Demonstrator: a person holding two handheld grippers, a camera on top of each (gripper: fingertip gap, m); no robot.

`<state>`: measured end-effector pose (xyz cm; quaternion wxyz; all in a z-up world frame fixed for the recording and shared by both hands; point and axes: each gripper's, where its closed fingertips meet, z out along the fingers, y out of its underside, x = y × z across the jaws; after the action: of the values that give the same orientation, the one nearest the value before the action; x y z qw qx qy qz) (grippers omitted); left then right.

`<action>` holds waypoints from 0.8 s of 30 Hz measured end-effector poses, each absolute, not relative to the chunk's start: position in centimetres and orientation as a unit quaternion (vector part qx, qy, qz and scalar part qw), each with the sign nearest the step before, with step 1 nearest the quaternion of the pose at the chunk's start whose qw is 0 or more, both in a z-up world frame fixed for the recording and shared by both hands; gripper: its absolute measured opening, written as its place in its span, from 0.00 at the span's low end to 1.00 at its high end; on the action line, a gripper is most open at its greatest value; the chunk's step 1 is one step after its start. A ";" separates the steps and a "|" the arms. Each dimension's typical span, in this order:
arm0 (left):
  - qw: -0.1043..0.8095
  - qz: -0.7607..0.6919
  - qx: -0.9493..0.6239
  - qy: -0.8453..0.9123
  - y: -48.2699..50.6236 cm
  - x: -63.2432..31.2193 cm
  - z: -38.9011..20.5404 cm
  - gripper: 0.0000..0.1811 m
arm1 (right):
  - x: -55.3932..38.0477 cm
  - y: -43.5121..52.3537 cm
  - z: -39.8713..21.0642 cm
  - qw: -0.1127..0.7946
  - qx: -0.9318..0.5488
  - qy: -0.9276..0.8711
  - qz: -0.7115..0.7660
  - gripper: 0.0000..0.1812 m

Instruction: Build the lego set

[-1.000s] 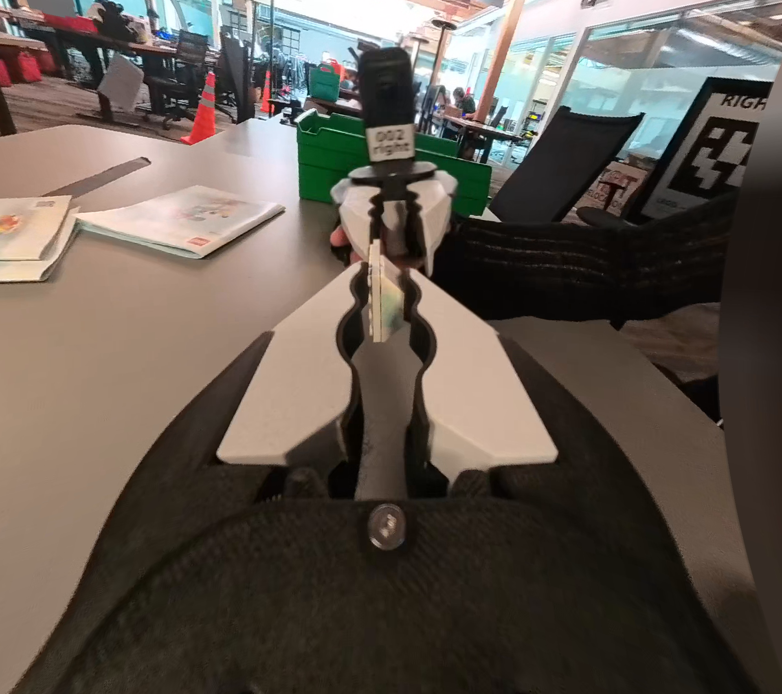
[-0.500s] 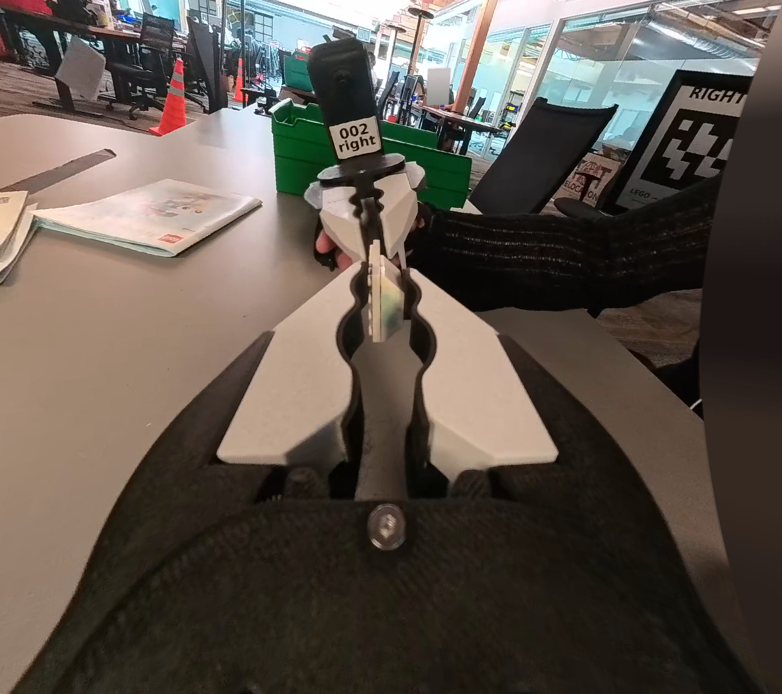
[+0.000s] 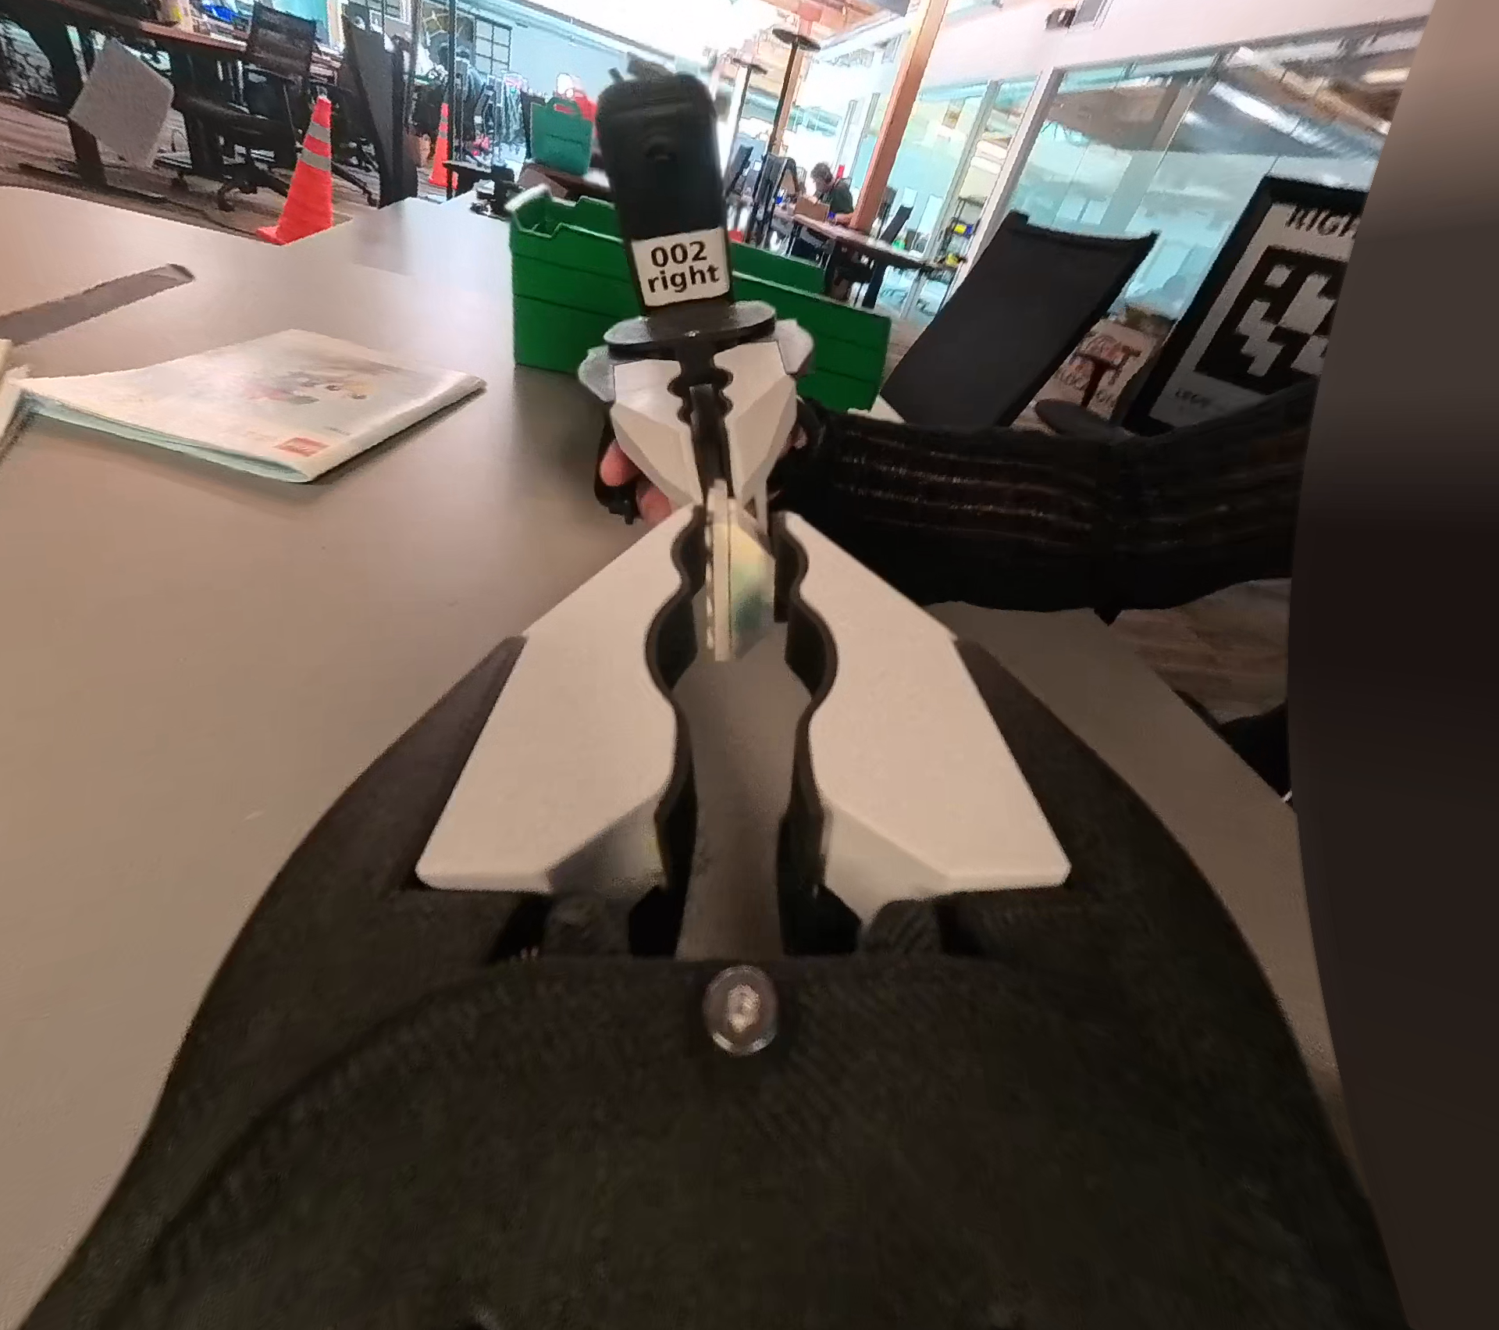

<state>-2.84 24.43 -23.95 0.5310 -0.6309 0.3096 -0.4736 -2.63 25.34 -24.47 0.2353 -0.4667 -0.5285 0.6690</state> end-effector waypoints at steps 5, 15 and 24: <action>0.544 -0.517 -0.598 0.281 24.5 -2.5 -22.4 0.08 | -3.0 23.8 -25.8 0.224 -0.465 -0.582 0.628 0.02; 0.615 -0.492 -0.580 0.211 26.2 -4.2 -20.8 0.13 | -3.4 25.2 -24.3 0.267 -0.466 -0.530 0.656 0.02; 0.572 -0.534 -0.588 0.205 26.2 -3.6 -21.7 0.14 | -2.7 26.4 -22.0 0.282 -0.440 -0.458 0.719 0.01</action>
<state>-3.63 26.17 -21.74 0.5718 -0.5880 0.2051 -0.5340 -2.70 26.43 -21.96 0.2820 -0.4397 -0.4582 0.7192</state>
